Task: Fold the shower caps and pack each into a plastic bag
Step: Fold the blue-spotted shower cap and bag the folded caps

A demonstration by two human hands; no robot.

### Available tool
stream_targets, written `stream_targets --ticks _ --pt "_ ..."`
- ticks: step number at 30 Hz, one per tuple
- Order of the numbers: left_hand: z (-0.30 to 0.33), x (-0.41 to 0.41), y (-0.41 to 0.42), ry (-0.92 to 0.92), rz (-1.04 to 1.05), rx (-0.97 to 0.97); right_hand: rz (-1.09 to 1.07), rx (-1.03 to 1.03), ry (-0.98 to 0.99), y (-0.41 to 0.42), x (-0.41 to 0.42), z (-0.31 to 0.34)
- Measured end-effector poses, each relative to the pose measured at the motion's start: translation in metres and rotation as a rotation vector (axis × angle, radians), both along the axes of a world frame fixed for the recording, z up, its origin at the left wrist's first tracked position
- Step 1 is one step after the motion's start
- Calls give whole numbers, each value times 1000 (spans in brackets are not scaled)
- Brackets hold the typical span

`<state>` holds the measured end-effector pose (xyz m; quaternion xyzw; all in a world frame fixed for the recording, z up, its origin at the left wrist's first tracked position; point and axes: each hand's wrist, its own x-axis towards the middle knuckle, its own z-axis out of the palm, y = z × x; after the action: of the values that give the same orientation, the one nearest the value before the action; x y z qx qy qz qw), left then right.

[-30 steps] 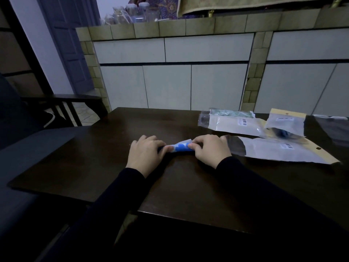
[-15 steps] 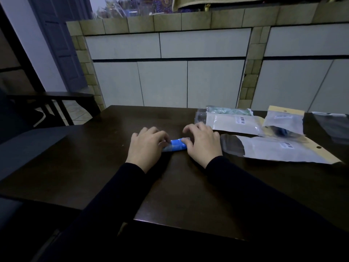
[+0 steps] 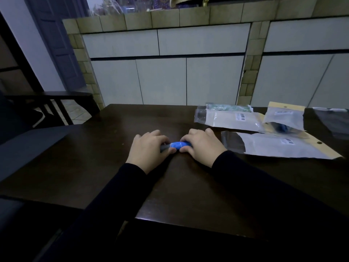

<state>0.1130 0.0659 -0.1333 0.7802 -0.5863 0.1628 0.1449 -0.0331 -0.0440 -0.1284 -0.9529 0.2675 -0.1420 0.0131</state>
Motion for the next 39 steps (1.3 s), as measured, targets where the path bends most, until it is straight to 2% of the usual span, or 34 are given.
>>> stream_targets --ticks 3,7,13,16,18,20,22,26,29,34,39 --pt "-2 0 2 -64 -34 -6 35 -47 46 0 -6 3" --pt "-2 4 0 2 -98 21 62 -125 49 1 -7 3" --pt "0 -10 1 -33 -131 -77 67 -116 31 1 -24 6" --pt "5 -30 -7 -6 -172 -170 63 -120 -87 0 -52 15" --pt "14 -52 -19 31 -184 -250 31 -141 -280 -8 -78 24" --pt "25 -80 -36 60 -176 -319 -71 -140 -529 -27 -111 33" --pt "36 -111 -57 77 -185 -352 -261 -93 -657 -54 -151 37" --pt "49 -175 -110 135 -241 -281 -716 -36 -521 -112 -223 17" --pt "50 -216 -149 111 -296 -222 -926 3 -423 -144 -255 2" --pt "39 -254 -194 99 -342 -122 -1102 121 -241 -180 -279 -12" --pt "31 -265 -210 92 -369 -79 -1166 66 -267 -193 -280 -15"
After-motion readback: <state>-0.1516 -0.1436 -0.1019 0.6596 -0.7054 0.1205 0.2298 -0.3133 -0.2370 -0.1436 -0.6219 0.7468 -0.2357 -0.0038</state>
